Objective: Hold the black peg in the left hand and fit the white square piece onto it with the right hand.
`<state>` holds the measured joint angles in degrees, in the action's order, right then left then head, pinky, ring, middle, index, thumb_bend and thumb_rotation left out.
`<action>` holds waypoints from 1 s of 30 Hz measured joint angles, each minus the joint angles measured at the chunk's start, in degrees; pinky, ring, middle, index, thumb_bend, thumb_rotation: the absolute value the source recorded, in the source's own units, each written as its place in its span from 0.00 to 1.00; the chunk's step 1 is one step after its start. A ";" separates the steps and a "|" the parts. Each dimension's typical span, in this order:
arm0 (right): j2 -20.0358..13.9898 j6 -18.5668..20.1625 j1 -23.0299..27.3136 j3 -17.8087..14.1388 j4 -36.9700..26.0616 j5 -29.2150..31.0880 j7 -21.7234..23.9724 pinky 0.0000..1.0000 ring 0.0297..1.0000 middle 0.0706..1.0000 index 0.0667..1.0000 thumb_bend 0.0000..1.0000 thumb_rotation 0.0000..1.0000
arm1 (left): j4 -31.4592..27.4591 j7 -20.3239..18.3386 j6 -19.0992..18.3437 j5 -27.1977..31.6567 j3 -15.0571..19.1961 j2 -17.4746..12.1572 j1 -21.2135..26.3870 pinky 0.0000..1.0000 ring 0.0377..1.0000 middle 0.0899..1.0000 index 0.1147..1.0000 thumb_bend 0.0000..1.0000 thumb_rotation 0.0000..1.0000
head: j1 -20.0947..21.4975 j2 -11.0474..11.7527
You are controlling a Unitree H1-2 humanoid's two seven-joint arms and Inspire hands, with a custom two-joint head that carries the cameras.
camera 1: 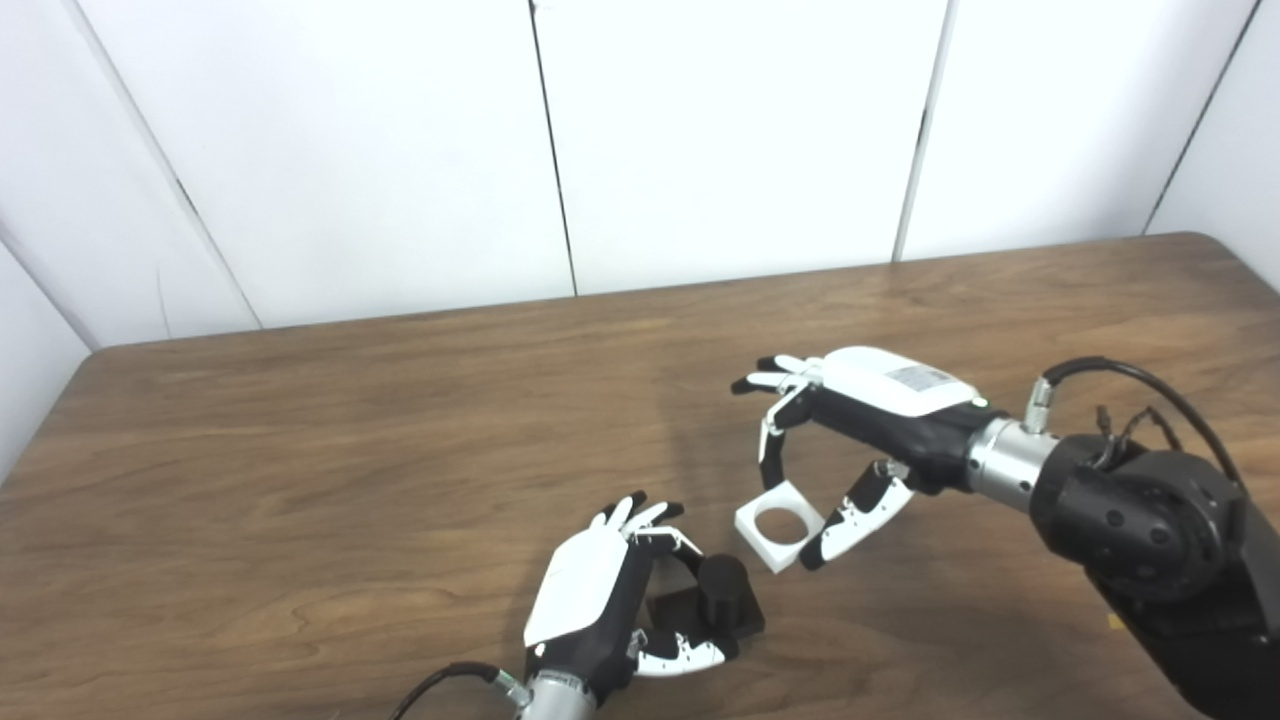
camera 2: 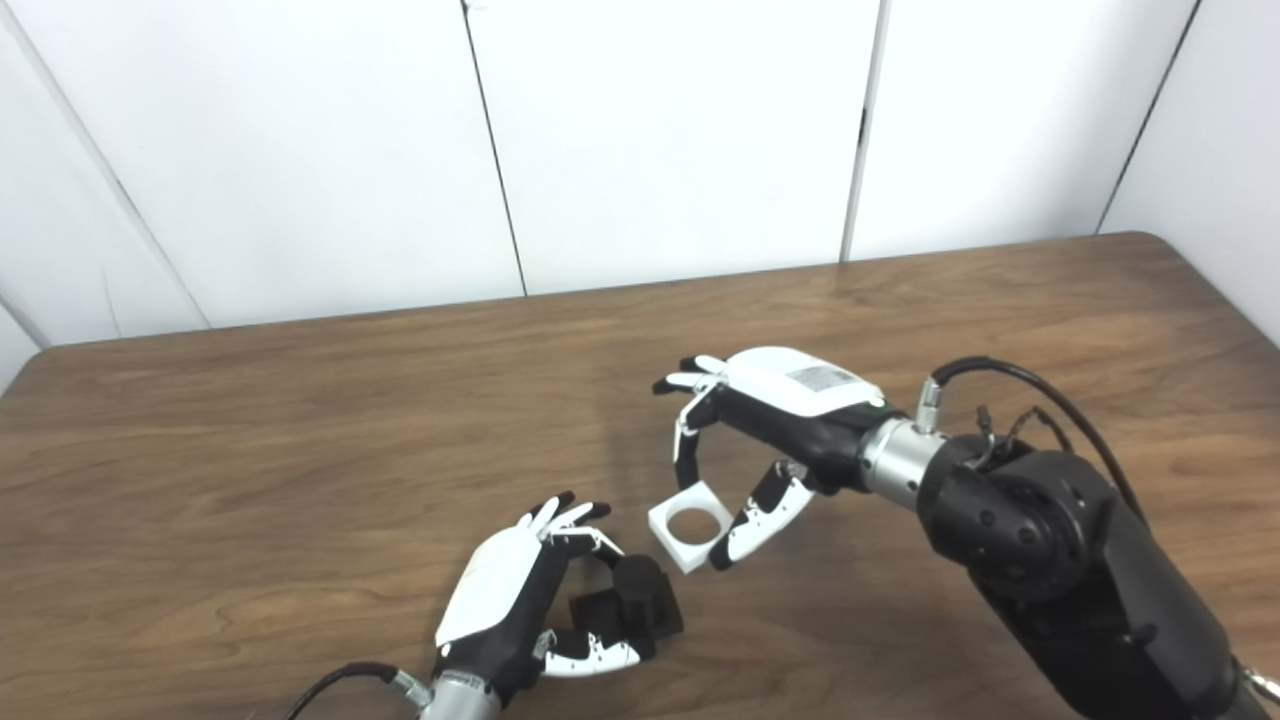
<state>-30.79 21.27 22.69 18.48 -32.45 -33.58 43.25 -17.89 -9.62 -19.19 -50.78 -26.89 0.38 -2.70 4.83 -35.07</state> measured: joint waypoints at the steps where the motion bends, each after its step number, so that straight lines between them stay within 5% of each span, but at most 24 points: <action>1: 0.49 0.06 0.00 0.26 0.00 -0.21 0.05 1.00 1.00 0.93 0.46 0.52 0.15 | 0.00 0.00 0.00 0.00 0.00 0.01 0.00 1.00 0.99 0.89 0.42 0.52 0.07 | 0.00 0.00; 15: 3.11 -0.29 0.86 3.73 0.54 -2.49 0.71 1.00 1.00 0.94 0.46 0.52 0.16 | 0.00 -0.06 -0.15 -0.08 -0.07 0.29 0.01 1.00 1.00 0.90 0.42 0.52 0.07 | -0.26 0.00; 30: 4.07 -1.94 0.65 3.87 3.29 -2.99 0.68 1.00 1.00 0.94 0.46 0.52 0.16 | -0.01 -0.25 -0.19 -0.14 -0.12 0.32 0.18 1.00 0.99 0.89 0.42 0.52 0.07 | -1.67 -0.79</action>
<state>-26.72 19.33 23.33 22.36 -29.16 -36.57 43.93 -17.90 -9.87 -19.38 -50.92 -27.01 0.70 -2.52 3.17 -35.86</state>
